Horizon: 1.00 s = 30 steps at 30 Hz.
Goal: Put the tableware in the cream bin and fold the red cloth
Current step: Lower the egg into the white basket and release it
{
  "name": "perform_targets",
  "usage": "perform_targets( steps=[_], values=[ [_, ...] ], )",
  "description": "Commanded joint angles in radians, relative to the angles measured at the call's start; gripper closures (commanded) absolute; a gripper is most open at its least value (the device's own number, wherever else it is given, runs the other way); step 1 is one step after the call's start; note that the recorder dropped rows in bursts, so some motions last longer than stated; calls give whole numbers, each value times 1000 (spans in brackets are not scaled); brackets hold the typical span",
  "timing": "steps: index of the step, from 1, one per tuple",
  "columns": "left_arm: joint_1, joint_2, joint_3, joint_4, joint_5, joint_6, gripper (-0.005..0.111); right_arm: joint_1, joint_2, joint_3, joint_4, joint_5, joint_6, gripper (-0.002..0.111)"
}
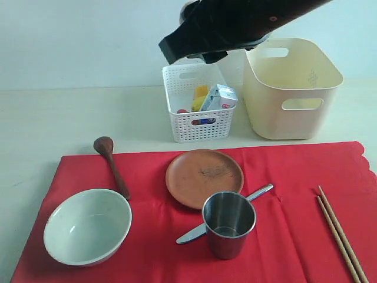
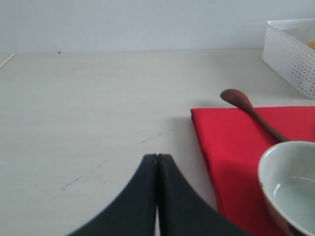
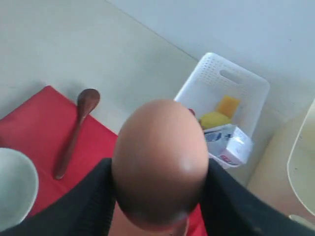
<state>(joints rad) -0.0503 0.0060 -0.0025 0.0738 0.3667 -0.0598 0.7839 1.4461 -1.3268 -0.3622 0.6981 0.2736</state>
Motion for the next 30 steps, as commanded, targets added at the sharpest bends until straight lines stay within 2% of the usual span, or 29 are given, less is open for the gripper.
perform_targets(
  steps=[1, 5, 15, 21, 30],
  values=[
    [2, -6, 2, 1, -8, -1, 107, -105, 128, -74, 69, -13, -67, 108],
    [2, -6, 2, 1, -8, -1, 107, -203, 279, -172, 213, -15, -185, 108],
    [2, -6, 2, 1, -8, -1, 107, -344, 591, -432, 473, -11, -373, 108],
    [2, -6, 2, 1, -8, -1, 107, -378, 764, -607, 565, 14, -429, 108],
    [2, -6, 2, 1, -8, -1, 107, -378, 990, -834, 572, 88, -429, 107]
  ],
)
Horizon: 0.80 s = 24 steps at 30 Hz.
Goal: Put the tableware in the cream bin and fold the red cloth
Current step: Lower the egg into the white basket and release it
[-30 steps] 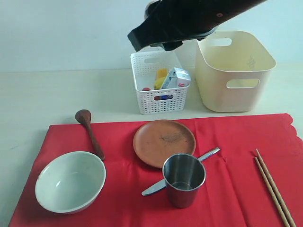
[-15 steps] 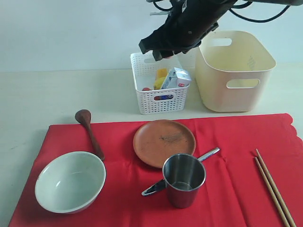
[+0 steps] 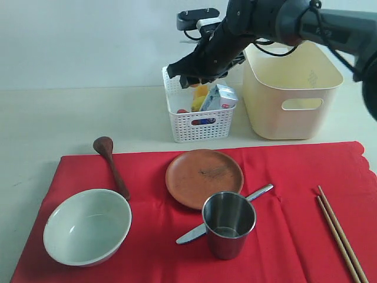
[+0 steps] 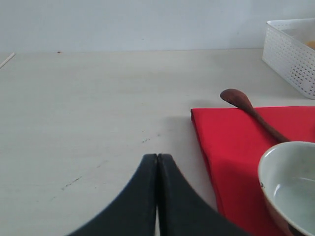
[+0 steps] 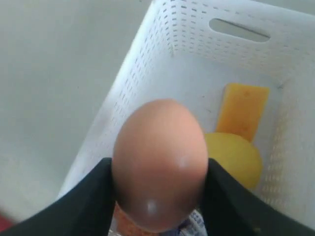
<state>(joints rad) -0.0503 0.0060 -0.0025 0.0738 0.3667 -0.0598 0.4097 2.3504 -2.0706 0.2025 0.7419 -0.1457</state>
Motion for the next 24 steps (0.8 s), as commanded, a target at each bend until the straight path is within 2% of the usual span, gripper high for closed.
perform_targets(
  steps=[1, 6, 9, 13, 15, 20, 24],
  values=[
    [2, -6, 2, 1, -8, -1, 107, -4, 97, -101, 8, 46, -10, 106],
    [2, -6, 2, 1, -8, -1, 107, -4, 124, -109, 10, 46, -10, 83],
    [2, -6, 2, 1, -8, -1, 107, -4, 124, -111, 10, 46, -10, 56],
    [2, -6, 2, 1, -8, -1, 107, -4, 106, -111, 10, 40, -10, 32],
    [2, -6, 2, 1, -8, -1, 107, -4, 81, -111, 10, 40, -10, 28],
    [2, -6, 2, 1, -8, -1, 107, -4, 1, -111, 10, 52, 2, 28],
    [2, -6, 2, 1, -8, -1, 107, -4, -89, -111, 10, 130, 18, 32]
  ],
)
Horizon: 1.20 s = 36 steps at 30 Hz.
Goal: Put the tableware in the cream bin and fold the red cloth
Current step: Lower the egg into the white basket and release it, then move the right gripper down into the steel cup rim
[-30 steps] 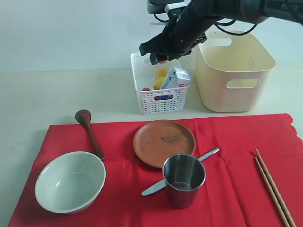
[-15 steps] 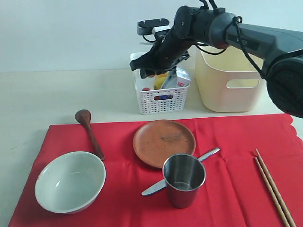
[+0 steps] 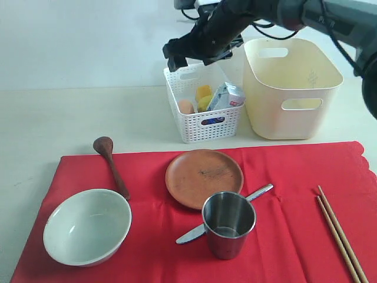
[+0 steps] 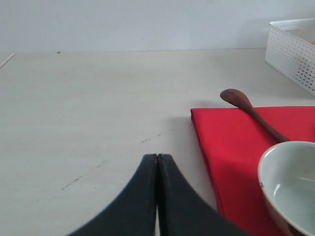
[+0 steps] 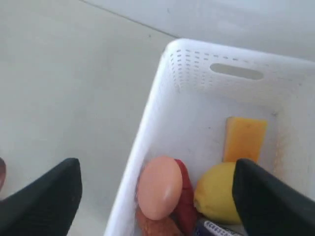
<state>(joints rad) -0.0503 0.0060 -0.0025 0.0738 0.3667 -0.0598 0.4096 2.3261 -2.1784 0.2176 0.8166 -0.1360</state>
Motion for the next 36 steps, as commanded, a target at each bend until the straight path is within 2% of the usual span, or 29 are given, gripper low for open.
perform_targets(
  steps=[1, 7, 13, 20, 31, 36],
  values=[
    [2, -6, 2, 1, -8, -1, 107, -4, -84, -3, -5, 80, 8, 33],
    [2, -6, 2, 1, -8, -1, 107, -4, -209, -1, -84, 285, 6, 35],
    [2, -6, 2, 1, -8, -1, 107, -4, -266, -1, -84, 384, 7, 35],
    [2, -6, 2, 1, -8, -1, 107, -2, -287, -1, -81, 405, 7, 35],
    [2, -6, 2, 1, -8, -1, 107, -2, -291, -1, 81, 405, -54, 36],
    [2, -6, 2, 1, -8, -1, 107, -2, -322, 63, 84, 405, -75, 36]
  ],
)
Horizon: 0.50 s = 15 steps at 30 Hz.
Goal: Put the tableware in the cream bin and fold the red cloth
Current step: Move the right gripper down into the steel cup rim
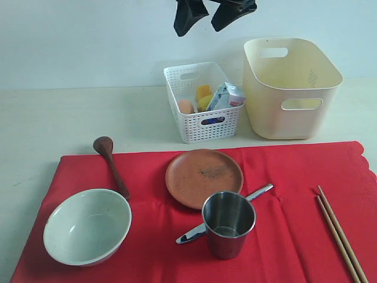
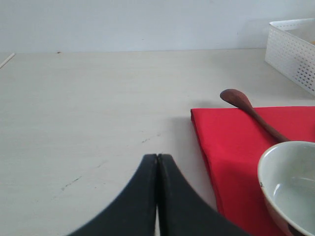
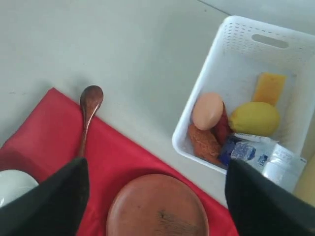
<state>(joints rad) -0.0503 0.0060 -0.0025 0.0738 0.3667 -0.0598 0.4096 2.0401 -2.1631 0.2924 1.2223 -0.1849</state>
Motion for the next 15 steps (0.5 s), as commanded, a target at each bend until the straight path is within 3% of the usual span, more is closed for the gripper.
perform_targets(
  steps=[1, 15],
  values=[
    [2, -6, 2, 1, -8, -1, 107, -2, -51, 73, 10, -1, -33, 36],
    [2, -6, 2, 1, -8, -1, 107, -2, -312, 488, 5, -18, -68, 36]
  ],
)
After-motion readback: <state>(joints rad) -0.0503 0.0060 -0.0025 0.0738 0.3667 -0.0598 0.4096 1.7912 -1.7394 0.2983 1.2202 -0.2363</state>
